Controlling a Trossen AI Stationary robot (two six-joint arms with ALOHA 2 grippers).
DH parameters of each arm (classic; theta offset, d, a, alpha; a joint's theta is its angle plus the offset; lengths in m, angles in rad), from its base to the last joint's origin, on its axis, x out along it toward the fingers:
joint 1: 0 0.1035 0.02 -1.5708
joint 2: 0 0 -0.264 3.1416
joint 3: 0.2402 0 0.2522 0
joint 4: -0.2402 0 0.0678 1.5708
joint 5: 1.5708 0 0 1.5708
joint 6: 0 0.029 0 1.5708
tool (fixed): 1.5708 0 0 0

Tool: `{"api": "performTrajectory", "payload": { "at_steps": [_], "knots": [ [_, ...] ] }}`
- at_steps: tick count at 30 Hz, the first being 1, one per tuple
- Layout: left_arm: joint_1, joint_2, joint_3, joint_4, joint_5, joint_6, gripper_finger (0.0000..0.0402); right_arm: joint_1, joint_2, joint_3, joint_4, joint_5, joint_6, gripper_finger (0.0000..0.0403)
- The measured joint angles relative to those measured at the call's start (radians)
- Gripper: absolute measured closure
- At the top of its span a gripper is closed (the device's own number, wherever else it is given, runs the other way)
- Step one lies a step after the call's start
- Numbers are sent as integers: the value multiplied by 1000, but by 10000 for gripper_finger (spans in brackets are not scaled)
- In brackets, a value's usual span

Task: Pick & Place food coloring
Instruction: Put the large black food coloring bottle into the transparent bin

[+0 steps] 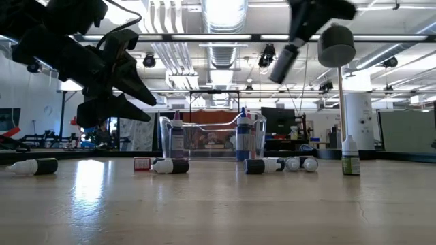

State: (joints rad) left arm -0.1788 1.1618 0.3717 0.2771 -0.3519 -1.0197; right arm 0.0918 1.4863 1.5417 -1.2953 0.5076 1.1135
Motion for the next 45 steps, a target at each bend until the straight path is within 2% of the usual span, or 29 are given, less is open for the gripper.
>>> {"api": "performTrajectory", "payload": {
  "at_steps": [4,8,10,14,16,20,25,36,45],
  "knots": [
    [0,0,0,-5,0,-10,255,-121,117,132,0,-9,-189,297],
    [0,0,0,-11,24,-51,255,-250,214,247,0,-144,-353,298],
    [0,0,0,-22,45,-85,255,-302,254,293,0,-185,-416,298],
    [-1,0,0,-63,53,-117,255,-386,317,383,0,-196,-488,298],
    [-3,0,0,-68,56,-118,255,-426,345,427,0,-210,-503,298],
    [-4,0,0,-94,56,-118,255,-495,422,487,0,-325,-530,298],
    [-4,0,0,-127,56,-104,255,-525,542,515,-15,-428,-569,298],
    [-5,-1,0,-207,56,-102,255,-569,688,553,-16,-442,-591,295],
    [-5,-1,-1,-211,54,-50,255,-602,726,535,-66,-531,-516,294]
  ]
}}
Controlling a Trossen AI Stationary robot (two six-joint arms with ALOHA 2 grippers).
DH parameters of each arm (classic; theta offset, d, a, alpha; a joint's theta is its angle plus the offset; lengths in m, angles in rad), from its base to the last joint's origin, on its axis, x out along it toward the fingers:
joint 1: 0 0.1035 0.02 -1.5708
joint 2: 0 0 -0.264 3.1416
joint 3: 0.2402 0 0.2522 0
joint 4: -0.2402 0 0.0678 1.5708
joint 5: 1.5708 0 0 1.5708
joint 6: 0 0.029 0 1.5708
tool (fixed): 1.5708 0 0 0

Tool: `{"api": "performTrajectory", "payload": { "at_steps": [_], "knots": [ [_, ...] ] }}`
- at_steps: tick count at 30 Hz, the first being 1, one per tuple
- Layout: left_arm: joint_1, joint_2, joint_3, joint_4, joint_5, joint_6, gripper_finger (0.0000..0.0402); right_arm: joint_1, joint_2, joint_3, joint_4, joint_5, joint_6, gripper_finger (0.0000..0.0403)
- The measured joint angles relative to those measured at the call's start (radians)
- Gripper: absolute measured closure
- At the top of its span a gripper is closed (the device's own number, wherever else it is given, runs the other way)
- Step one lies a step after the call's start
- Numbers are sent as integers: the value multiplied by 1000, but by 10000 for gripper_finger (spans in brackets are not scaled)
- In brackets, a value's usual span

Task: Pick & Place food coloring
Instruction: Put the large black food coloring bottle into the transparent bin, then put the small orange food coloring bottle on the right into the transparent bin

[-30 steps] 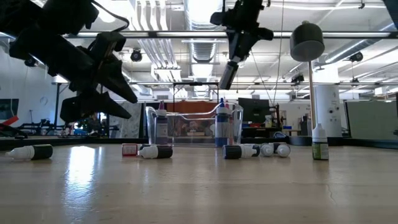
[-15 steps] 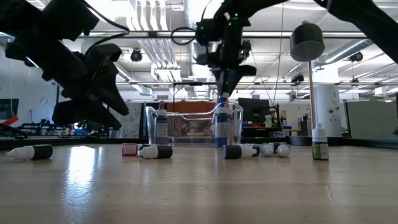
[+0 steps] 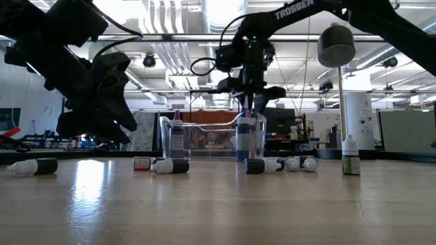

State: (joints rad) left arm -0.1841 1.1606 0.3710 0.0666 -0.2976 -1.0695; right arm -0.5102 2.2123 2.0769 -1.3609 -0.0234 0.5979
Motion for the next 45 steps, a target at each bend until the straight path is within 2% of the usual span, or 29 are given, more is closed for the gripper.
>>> {"api": "performTrajectory", "payload": {
  "at_steps": [4,16,24,31,35,37,40,45],
  "knots": [
    [0,0,0,0,-14,1,255,2,11,-2,0,-12,28,282],
    [0,0,-1,0,-15,0,255,2,6,-3,5,2,42,209],
    [0,0,-1,0,-10,0,255,19,-97,-1,12,101,23,194],
    [4,0,-1,-26,58,28,255,150,-250,-11,7,190,-15,193],
    [6,0,-2,-58,74,26,255,248,-312,-40,4,256,28,193],
    [8,2,5,-57,99,81,255,300,-338,-57,3,295,54,193],
    [7,13,37,-51,119,264,255,374,-375,-90,-12,381,76,193],
    [8,37,62,2,31,674,255,500,-426,-160,-43,494,100,193]
  ]
}}
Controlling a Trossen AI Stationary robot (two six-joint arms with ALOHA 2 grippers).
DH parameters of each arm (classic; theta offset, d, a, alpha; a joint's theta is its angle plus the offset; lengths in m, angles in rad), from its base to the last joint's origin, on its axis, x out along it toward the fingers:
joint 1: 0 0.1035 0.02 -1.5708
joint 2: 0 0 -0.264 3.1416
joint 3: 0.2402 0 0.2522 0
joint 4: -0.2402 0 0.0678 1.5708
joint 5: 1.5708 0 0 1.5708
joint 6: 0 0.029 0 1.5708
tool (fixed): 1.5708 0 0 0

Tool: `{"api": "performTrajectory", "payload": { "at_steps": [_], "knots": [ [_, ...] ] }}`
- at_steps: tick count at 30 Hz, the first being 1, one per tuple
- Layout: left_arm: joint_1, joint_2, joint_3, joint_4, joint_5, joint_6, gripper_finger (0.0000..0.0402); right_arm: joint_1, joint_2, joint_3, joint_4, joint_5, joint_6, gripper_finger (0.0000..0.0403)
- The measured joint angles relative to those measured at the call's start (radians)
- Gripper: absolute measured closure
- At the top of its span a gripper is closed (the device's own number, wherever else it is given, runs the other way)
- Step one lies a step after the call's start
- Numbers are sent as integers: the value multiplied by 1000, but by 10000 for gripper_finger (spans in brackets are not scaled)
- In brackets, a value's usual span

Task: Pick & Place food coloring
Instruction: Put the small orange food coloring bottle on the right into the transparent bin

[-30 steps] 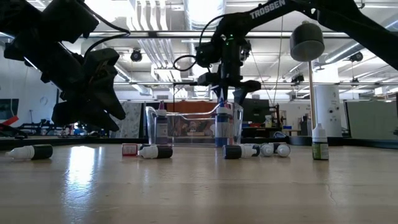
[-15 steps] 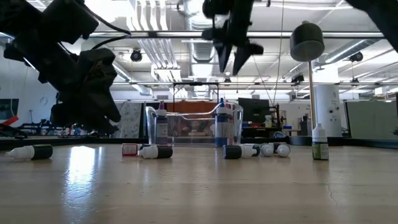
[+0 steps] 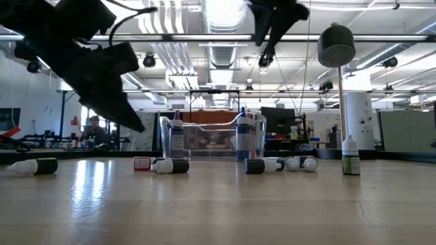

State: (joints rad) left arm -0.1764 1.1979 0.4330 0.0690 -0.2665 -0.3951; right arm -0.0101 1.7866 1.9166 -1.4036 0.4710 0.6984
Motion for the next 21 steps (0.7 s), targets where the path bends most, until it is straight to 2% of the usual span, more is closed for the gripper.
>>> {"api": "performTrajectory", "payload": {
  "at_steps": [2,7,15,21],
  "knots": [
    [0,17,9,20,17,61,255,45,-20,-32,-15,3,41,193],
    [-6,87,24,28,83,70,255,152,-70,-138,-51,32,228,193],
    [-8,262,114,23,86,61,255,287,-137,-311,-59,101,487,193],
    [-8,395,221,-85,55,47,255,324,-163,-388,-59,101,558,193]
  ]
}}
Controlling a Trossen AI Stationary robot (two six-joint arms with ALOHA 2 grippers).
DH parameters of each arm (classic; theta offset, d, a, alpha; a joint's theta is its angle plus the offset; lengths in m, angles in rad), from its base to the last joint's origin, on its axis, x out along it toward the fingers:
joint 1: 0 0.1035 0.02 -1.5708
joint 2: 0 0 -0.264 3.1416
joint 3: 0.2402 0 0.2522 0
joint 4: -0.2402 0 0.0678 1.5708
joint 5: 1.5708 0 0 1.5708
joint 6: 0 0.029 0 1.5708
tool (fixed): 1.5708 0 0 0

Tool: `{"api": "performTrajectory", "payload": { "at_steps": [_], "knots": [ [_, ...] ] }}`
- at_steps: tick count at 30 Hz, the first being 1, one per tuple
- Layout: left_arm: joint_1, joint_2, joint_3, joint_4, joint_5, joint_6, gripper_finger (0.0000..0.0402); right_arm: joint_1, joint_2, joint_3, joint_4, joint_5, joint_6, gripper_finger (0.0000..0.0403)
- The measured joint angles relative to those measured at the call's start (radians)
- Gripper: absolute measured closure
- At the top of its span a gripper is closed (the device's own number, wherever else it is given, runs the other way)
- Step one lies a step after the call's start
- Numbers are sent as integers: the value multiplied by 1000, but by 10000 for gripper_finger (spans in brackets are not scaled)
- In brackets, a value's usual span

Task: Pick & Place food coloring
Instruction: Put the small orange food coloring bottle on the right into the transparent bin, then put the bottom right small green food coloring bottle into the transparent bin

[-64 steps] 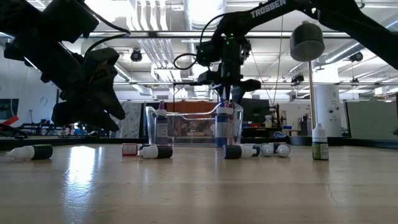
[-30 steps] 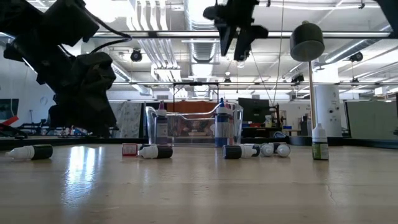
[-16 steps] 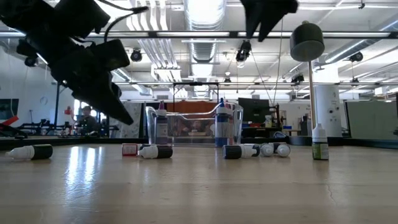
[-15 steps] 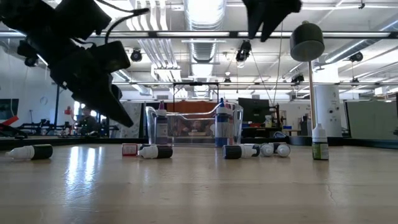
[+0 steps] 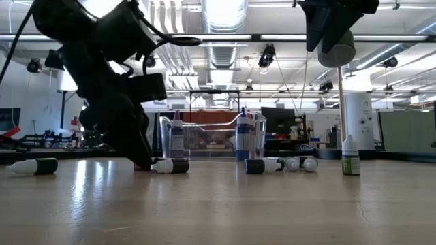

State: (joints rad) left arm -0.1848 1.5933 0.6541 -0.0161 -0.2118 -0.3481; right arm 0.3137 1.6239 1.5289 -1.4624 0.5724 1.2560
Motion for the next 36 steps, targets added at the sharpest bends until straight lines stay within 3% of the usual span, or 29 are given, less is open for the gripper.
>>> {"api": "performTrajectory", "payload": {
  "at_steps": [6,10,16,19,23,28,31,36],
  "knots": [
    [0,98,82,-126,-53,-92,262,10,-18,-31,3,4,13,198],
    [0,110,120,-171,-73,-128,294,16,-34,-57,0,7,27,214],
    [17,47,177,-334,-176,-203,361,21,-48,-107,-28,72,55,239],
    [47,-16,248,-380,-186,-222,374,20,-53,-130,-31,112,77,251],
    [109,-118,362,-413,-227,-150,369,25,-67,-148,-27,166,106,266],
    [250,-190,514,-400,-415,11,350,29,-97,-151,-23,210,136,282],
    [383,-162,582,-385,-344,88,325,32,-111,-151,-13,217,152,287],
    [561,-74,688,-439,4,7,271,42,-118,-151,25,216,157,289]
  ]
}}
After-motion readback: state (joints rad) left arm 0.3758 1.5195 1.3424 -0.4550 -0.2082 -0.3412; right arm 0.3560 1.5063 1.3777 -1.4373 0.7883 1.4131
